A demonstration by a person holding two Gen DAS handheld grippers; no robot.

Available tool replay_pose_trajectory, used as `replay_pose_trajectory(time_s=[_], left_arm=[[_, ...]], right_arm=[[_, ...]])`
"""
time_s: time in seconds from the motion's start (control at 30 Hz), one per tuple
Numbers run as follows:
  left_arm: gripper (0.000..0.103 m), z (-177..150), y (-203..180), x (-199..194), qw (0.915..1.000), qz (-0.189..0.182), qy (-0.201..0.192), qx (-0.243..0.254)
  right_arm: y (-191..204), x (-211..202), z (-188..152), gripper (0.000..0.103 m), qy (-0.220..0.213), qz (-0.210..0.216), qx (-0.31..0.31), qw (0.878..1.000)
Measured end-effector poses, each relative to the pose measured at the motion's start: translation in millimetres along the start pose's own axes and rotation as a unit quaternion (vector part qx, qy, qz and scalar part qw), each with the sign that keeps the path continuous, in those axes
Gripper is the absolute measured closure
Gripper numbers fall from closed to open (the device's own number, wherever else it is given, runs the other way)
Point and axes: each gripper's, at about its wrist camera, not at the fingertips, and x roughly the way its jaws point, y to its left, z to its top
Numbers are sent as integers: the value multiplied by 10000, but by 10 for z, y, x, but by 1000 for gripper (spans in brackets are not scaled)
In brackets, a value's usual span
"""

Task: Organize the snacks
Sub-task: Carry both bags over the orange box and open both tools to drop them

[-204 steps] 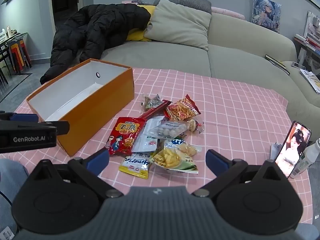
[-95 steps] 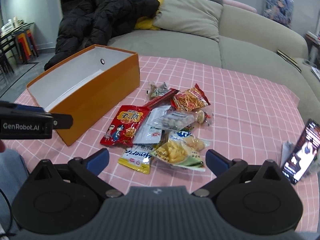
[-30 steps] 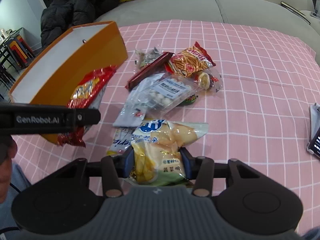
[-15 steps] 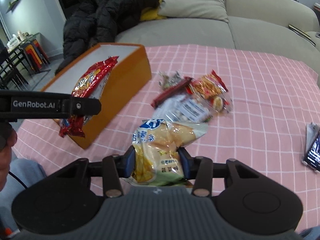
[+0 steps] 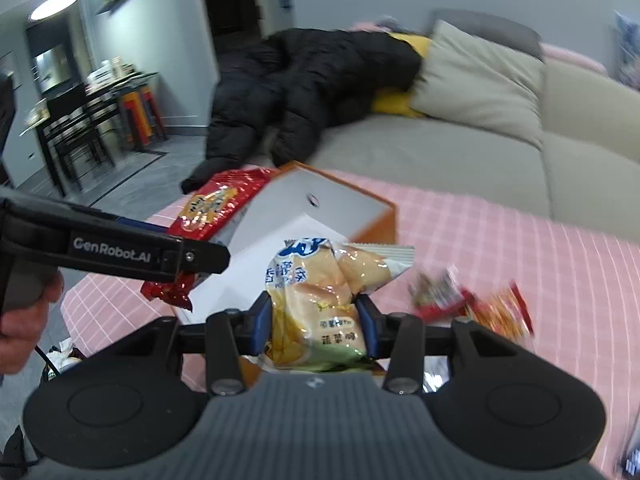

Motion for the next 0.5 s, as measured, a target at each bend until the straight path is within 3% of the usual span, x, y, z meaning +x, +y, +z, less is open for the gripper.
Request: replay_pose_trajectory(time_s=[0.23,0.5], left_arm=[[24,194,225,146,9965,464,349,604],[24,216,556,596,9905,357,1154,652]], right_arm=[[353,501,373,61,269,325,-991,9942],[532,1122,511,61,896,753,-1639,9795]])
